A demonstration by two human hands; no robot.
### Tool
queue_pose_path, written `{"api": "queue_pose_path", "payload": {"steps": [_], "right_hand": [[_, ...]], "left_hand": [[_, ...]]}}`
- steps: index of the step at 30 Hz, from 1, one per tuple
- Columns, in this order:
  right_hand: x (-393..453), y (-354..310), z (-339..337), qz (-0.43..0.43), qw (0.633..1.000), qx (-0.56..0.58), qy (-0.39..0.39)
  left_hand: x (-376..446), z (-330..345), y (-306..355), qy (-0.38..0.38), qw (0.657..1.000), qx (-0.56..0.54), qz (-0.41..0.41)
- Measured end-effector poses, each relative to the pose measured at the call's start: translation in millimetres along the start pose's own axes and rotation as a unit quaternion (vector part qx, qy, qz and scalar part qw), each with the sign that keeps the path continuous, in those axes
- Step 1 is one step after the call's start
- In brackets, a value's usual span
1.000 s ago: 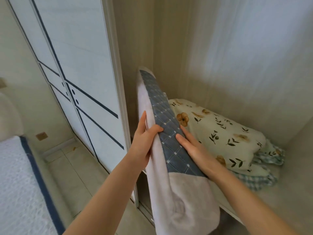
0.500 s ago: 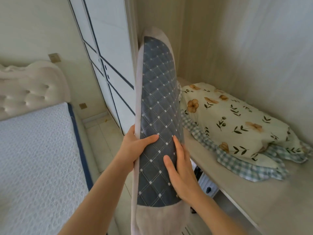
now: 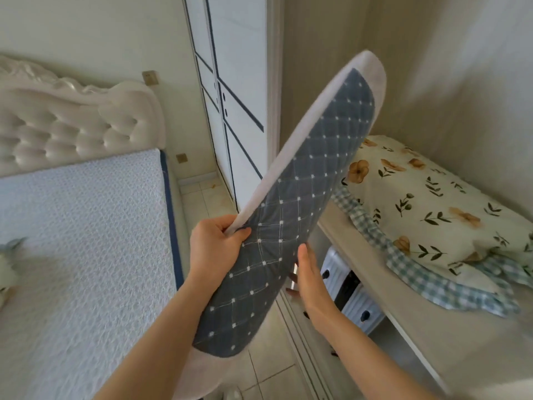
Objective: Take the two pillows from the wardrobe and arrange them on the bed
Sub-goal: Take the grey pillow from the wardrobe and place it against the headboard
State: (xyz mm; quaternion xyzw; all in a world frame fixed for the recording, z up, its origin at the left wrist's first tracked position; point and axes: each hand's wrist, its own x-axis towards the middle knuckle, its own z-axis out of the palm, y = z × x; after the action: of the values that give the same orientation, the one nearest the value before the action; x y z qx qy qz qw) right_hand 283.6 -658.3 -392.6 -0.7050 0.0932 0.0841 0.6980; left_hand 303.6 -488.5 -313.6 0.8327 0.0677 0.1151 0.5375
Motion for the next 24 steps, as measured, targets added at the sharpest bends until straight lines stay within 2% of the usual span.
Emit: {"api": "queue_pose_path", "payload": {"steps": [3, 5, 9, 11, 14, 18, 20, 24], "right_hand": [[3.8, 3.7, 1.1, -0.014, 0.999, -0.047, -0.007], [7.1, 11.5, 5.6, 0.000, 0.999, -0.052, -0.010], [20.2, 27.0, 21.5, 0.126, 0.990, 0.058, -0.033], [26.8, 31.8, 29.5, 0.180, 0.980, 0.073, -0.041], [36.2, 36.3, 46.5, 0.213, 0.970, 0.085, -0.082], [56.9, 34.2, 80.5, 0.242, 0.954, 0.133, -0.116], [63.2, 29.2, 101.4, 0.244, 0.950, 0.138, -0.136], [75.4, 18.8, 134.4, 0.211, 0.949, 0.125, -0.197]], "left_hand": [[-16.0, -25.2, -1.5, 0.012, 0.999, 0.032, 0.027], [-29.3, -49.5, -6.4, 0.013, 0.999, 0.032, 0.015], [-57.3, -110.0, -16.9, 0.019, 0.999, -0.010, -0.046], [-70.1, -140.1, -22.2, 0.041, 0.995, -0.048, -0.074], [-87.9, -174.4, -29.0, 0.077, 0.988, -0.097, -0.092], [-99.1, -203.4, -40.5, 0.097, 0.985, -0.101, -0.098], [-99.5, -219.0, -45.7, 0.127, 0.984, -0.084, -0.092], [-93.6, -244.1, -51.4, 0.198, 0.978, 0.061, -0.034]]}}
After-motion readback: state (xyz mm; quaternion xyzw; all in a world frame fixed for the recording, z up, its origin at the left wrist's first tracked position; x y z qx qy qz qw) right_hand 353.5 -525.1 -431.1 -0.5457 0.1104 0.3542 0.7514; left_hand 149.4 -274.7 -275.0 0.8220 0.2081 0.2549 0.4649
